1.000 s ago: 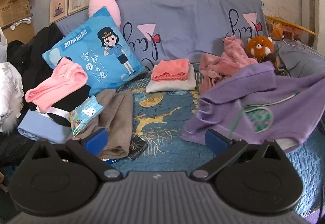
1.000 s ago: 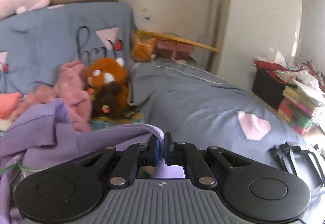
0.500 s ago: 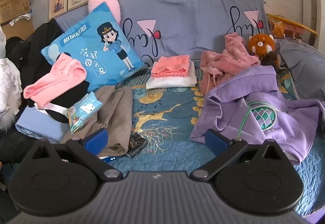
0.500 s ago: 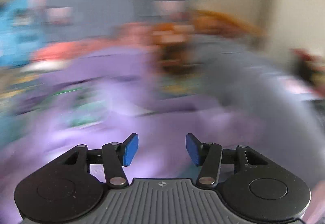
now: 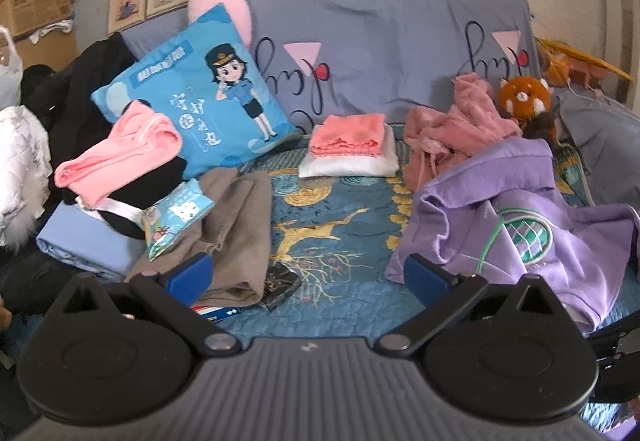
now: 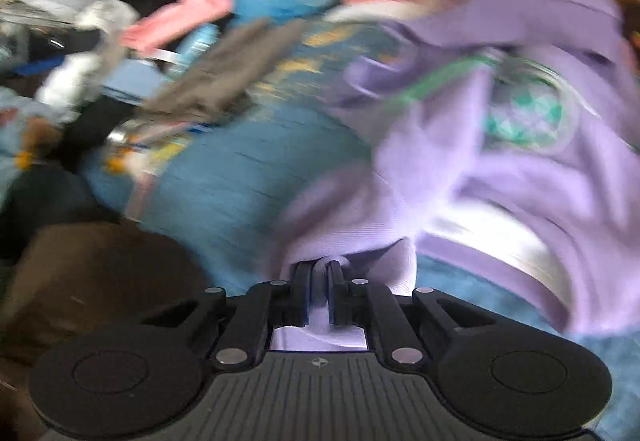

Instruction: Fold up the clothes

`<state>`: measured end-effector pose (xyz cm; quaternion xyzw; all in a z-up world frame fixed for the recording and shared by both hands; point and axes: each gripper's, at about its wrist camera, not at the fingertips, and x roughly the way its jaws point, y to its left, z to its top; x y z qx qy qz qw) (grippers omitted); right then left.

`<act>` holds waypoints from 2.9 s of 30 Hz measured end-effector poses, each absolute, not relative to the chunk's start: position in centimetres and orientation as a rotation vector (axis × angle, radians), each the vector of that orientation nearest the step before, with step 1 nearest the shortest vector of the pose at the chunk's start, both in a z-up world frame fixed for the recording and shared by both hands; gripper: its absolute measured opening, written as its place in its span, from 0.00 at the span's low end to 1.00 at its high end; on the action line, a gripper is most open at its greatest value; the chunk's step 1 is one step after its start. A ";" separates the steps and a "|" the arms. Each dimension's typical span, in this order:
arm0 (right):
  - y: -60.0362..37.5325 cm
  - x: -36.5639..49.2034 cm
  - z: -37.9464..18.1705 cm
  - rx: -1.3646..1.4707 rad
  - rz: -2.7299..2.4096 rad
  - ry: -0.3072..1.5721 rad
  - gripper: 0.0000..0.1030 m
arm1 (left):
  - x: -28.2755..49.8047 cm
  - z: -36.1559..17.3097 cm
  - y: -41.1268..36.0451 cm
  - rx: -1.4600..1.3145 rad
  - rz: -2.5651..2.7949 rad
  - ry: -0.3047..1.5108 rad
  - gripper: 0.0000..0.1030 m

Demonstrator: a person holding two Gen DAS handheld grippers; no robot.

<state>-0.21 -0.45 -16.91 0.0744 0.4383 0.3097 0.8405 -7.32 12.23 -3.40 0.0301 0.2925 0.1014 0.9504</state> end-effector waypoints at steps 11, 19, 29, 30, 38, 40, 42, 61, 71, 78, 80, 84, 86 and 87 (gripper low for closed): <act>7.3 9.9 -7.0 0.465 0.856 0.719 0.08 | -9.9 -1.1 18.2 -0.022 0.342 0.512 1.00; 14.8 18.7 -10.3 0.295 0.666 0.905 0.17 | -10.3 -2.0 22.6 -0.080 0.422 0.548 1.00; 3.7 11.1 -13.3 0.199 0.380 0.751 0.41 | -7.4 -6.4 22.1 -0.059 0.387 0.671 1.00; 1.6 9.7 -13.7 0.186 0.346 0.737 0.41 | -7.1 -6.9 22.1 -0.075 0.370 0.681 1.00; -13.6 -2.4 -18.9 0.339 0.172 0.836 0.51 | -3.7 -12.3 18.4 -0.162 0.170 0.797 1.00; -15.2 -3.9 -20.5 0.430 0.136 0.840 0.53 | -2.4 -13.8 16.6 -0.212 0.077 0.848 1.00; -16.0 -4.6 -21.9 0.548 0.118 0.828 0.54 | -1.3 -15.0 14.4 -0.234 0.006 0.902 1.00; -17.0 -4.1 -26.1 1.104 0.055 0.665 0.82 | 5.0 -23.0 11.4 -0.749 -0.049 1.170 0.99; -17.8 -4.2 -27.0 1.167 0.007 0.670 0.54 | 6.4 -23.8 11.6 -0.926 -0.128 1.095 0.73; -18.1 -4.4 -27.7 1.235 -0.078 0.714 0.06 | 5.1 -24.9 13.1 -1.028 -0.013 1.094 0.09; -17.7 -4.8 -25.9 1.158 -0.044 0.694 0.05 | 4.7 -24.7 13.2 -1.048 -0.005 1.067 0.07; -16.9 -6.1 -21.1 0.975 0.070 0.625 0.05 | 3.6 -22.4 13.1 -1.027 -0.001 0.976 0.06; -16.4 -7.2 -18.2 0.868 0.148 0.585 0.05 | 2.6 -20.4 13.4 -1.003 -0.012 0.918 0.06; -16.1 -7.7 -16.8 0.816 0.185 0.565 0.05 | 2.0 -19.4 13.6 -0.999 -0.026 0.884 0.06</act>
